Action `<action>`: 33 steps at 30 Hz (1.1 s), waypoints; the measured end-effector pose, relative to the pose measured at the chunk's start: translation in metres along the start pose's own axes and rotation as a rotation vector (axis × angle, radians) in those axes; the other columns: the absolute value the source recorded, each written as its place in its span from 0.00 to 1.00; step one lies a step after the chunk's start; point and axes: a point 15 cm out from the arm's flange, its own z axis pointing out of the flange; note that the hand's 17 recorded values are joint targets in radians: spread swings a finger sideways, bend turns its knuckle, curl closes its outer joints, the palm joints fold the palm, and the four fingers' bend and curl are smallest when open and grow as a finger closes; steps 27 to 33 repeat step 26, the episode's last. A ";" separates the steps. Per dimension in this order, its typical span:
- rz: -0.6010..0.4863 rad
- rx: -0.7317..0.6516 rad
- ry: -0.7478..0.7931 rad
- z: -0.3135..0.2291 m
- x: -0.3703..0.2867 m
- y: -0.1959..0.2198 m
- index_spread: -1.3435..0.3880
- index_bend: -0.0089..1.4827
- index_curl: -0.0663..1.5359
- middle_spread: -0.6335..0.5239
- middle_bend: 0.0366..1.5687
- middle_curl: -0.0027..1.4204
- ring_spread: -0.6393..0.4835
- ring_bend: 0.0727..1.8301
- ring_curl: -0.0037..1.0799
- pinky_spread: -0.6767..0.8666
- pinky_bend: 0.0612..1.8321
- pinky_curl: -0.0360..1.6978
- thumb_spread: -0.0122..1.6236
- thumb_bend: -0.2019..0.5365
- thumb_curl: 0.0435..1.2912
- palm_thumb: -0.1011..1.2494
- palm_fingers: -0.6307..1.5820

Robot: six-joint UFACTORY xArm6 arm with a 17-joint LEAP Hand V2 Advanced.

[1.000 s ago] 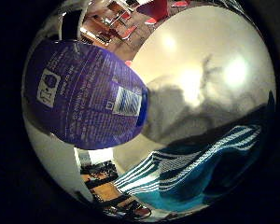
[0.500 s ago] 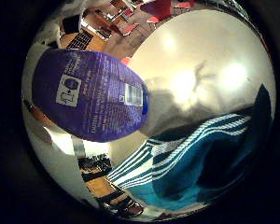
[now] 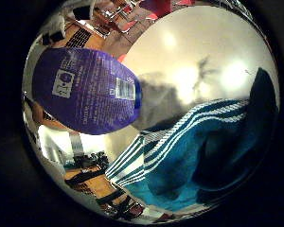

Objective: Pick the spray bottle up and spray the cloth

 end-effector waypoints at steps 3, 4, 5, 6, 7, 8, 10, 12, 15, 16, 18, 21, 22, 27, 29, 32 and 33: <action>0.016 -0.034 0.036 -0.001 0.007 0.007 0.56 0.14 0.37 0.45 0.37 0.36 0.41 0.47 0.40 0.49 0.28 0.46 0.61 0.23 0.35 0.64 0.35; 0.022 -0.044 0.045 -0.002 0.009 0.009 0.57 0.14 0.35 0.46 0.35 0.35 0.43 0.45 0.39 0.52 0.27 0.45 0.61 0.24 0.34 0.64 0.35; 0.026 -0.051 0.052 -0.003 0.009 0.011 0.57 0.13 0.35 0.46 0.34 0.35 0.44 0.44 0.38 0.54 0.26 0.44 0.61 0.23 0.34 0.64 0.36; 0.027 -0.054 0.062 -0.005 0.010 0.012 0.57 0.13 0.34 0.47 0.34 0.34 0.44 0.43 0.38 0.55 0.26 0.43 0.61 0.24 0.33 0.64 0.36; 0.028 -0.053 0.071 -0.009 0.011 0.012 0.58 0.13 0.33 0.47 0.33 0.34 0.45 0.41 0.37 0.57 0.25 0.42 0.61 0.24 0.32 0.64 0.36; 0.031 -0.051 0.081 -0.014 0.013 0.013 0.58 0.13 0.32 0.47 0.32 0.33 0.46 0.41 0.37 0.58 0.24 0.42 0.61 0.24 0.32 0.63 0.36; 0.036 -0.042 0.101 -0.026 0.016 0.013 0.58 0.13 0.31 0.47 0.31 0.33 0.47 0.40 0.36 0.59 0.24 0.40 0.61 0.24 0.32 0.63 0.37; 0.033 -0.028 0.117 -0.037 0.016 0.012 0.59 0.12 0.30 0.47 0.29 0.32 0.46 0.41 0.36 0.59 0.24 0.39 0.61 0.24 0.31 0.63 0.38; 0.036 0.008 0.136 -0.057 0.019 0.010 0.59 0.12 0.29 0.47 0.28 0.32 0.44 0.41 0.36 0.58 0.24 0.39 0.61 0.24 0.31 0.63 0.39; 0.040 0.019 0.140 -0.063 0.020 0.010 0.59 0.12 0.29 0.47 0.27 0.31 0.44 0.40 0.36 0.58 0.24 0.39 0.61 0.24 0.31 0.63 0.39; 0.044 0.038 0.149 -0.075 0.022 0.010 0.60 0.13 0.28 0.47 0.27 0.31 0.44 0.40 0.36 0.57 0.24 0.38 0.61 0.24 0.30 0.63 0.40; 0.046 0.045 0.157 -0.083 0.023 0.015 0.60 0.12 0.28 0.47 0.27 0.31 0.44 0.40 0.36 0.56 0.24 0.38 0.61 0.24 0.30 0.63 0.40; 0.049 0.045 0.164 -0.086 0.024 0.019 0.60 0.12 0.27 0.47 0.27 0.31 0.44 0.39 0.36 0.56 0.24 0.38 0.61 0.24 0.30 0.63 0.40; 0.047 0.054 0.185 -0.098 0.023 0.025 0.60 0.12 0.27 0.47 0.26 0.31 0.43 0.39 0.36 0.56 0.24 0.37 0.61 0.24 0.30 0.63 0.40; 0.047 0.054 0.185 -0.098 0.023 0.025 0.60 0.12 0.27 0.47 0.26 0.31 0.43 0.39 0.36 0.56 0.24 0.37 0.61 0.24 0.30 0.63 0.40; 0.047 0.054 0.185 -0.098 0.023 0.025 0.60 0.12 0.27 0.47 0.26 0.31 0.43 0.39 0.36 0.56 0.24 0.37 0.61 0.24 0.30 0.63 0.40; 0.047 0.054 0.185 -0.098 0.023 0.025 0.60 0.12 0.27 0.47 0.26 0.31 0.43 0.39 0.36 0.56 0.24 0.37 0.61 0.24 0.30 0.63 0.40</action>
